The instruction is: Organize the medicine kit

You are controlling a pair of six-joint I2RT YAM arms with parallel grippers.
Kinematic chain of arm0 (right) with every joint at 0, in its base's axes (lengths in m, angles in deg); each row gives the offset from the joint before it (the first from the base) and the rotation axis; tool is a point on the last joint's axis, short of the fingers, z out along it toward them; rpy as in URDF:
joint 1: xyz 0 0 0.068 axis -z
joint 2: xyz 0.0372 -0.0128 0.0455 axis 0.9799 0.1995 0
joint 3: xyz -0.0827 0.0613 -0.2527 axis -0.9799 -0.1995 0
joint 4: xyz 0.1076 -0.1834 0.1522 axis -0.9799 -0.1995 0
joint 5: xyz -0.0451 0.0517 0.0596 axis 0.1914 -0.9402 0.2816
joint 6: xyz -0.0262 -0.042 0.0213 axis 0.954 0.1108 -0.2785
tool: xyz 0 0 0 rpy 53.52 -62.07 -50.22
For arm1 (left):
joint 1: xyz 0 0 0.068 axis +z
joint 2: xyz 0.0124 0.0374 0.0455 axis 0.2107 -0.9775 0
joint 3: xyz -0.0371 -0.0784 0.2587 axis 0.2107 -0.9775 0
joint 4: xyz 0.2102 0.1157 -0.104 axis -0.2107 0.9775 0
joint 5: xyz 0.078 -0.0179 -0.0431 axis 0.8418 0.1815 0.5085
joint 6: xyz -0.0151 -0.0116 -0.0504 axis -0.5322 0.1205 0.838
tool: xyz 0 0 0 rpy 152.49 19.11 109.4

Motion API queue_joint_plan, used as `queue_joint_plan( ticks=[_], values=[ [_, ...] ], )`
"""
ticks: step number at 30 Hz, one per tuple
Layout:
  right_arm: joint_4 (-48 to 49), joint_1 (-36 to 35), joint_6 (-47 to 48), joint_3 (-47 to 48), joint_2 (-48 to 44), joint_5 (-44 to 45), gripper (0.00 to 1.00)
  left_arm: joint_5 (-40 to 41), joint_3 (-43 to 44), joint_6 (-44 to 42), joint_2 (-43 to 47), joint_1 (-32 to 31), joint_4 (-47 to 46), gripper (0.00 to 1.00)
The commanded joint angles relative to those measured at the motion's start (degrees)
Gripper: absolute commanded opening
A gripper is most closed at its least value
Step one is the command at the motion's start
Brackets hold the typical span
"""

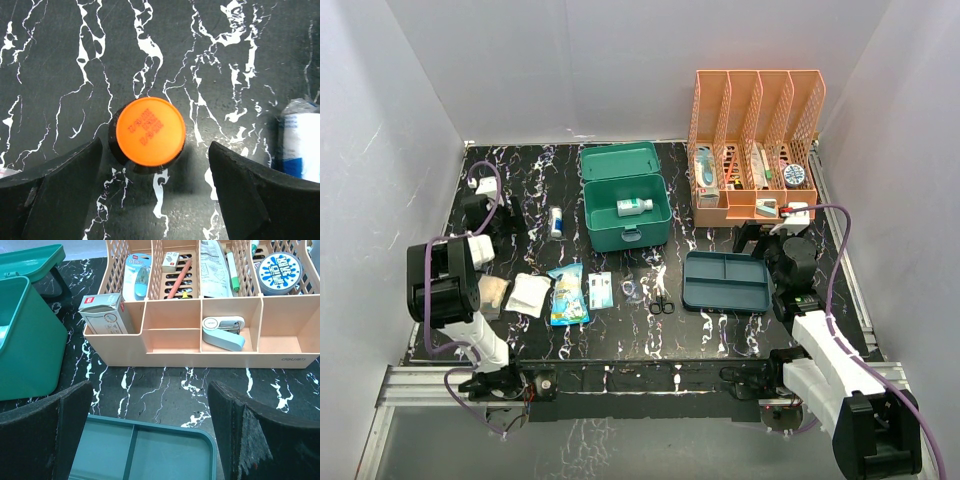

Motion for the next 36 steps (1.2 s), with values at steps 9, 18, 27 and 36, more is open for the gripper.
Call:
queue_joint_plan(
  ticks=[9,18,27,36],
  values=[
    [1.8,-0.3,0.8,3.1,0.1,0.7,0.98,0.6,1.8,1.6,-5.9,0.7,-10.3,0.46],
    [1.2,-0.3,0.8,3.0,-0.6,0.5,0.98,-1.4,2.5,-0.6,-4.6,0.6,-7.8,0.12],
    [0.6,-0.4,0.0,3.7,-0.8,0.1,0.98,-18.0,27.8,-15.9,2.6,-0.3,37.2,0.00],
    [-0.2,-0.8,-2.5,4.0,-1.8,0.5,0.98,-12.4,67.8,-33.8,-8.4,-19.6,81.5,0.00]
  ],
)
